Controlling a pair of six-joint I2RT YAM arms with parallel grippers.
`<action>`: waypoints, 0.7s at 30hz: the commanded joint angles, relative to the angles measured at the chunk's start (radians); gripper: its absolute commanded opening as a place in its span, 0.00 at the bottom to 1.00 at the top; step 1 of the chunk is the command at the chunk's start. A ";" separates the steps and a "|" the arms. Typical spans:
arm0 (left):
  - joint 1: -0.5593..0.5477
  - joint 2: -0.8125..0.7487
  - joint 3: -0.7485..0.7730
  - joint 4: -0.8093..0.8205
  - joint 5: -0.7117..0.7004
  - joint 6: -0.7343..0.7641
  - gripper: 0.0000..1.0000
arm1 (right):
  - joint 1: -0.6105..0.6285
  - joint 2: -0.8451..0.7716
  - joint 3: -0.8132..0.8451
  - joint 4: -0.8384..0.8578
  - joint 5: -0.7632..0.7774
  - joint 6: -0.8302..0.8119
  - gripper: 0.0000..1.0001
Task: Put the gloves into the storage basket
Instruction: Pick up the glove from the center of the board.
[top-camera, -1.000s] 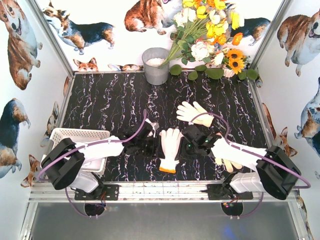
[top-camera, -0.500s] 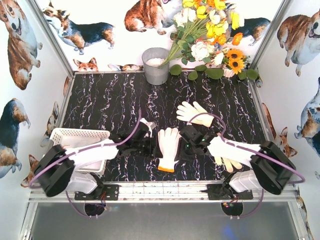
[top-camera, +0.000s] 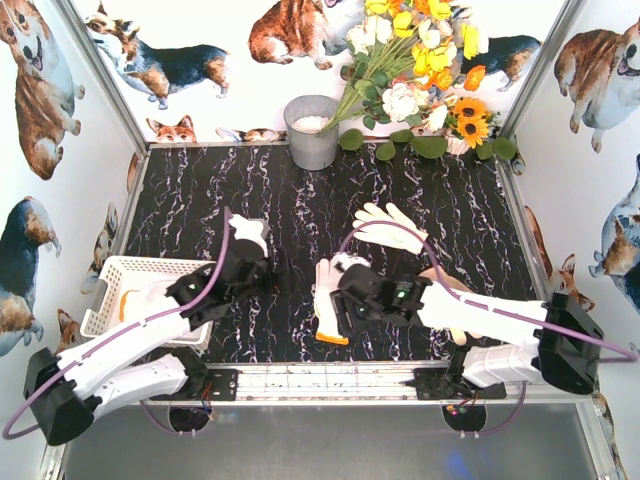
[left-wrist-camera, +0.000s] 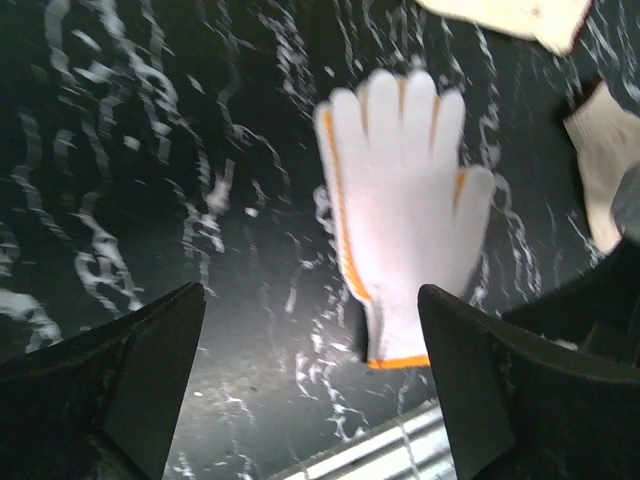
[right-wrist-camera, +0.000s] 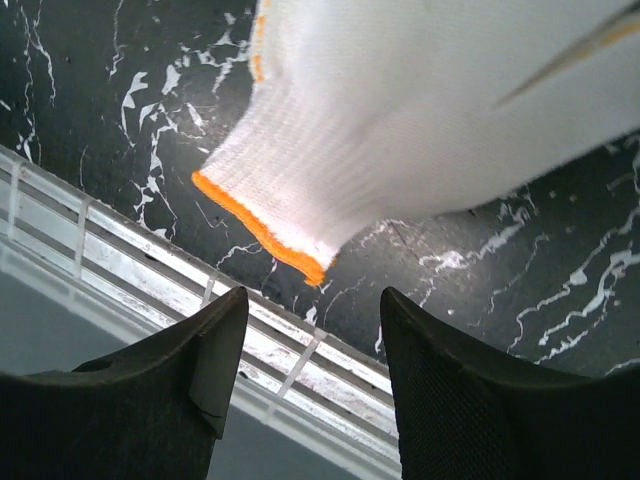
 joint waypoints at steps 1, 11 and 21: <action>0.019 -0.056 0.099 -0.116 -0.228 0.080 0.84 | 0.079 0.077 0.082 0.020 0.112 -0.146 0.57; 0.232 -0.072 0.093 -0.162 -0.080 0.105 0.88 | 0.213 0.275 0.177 0.016 0.253 -0.252 0.52; 0.455 -0.082 -0.013 -0.122 0.151 0.077 0.87 | 0.258 0.432 0.253 -0.009 0.218 -0.313 0.53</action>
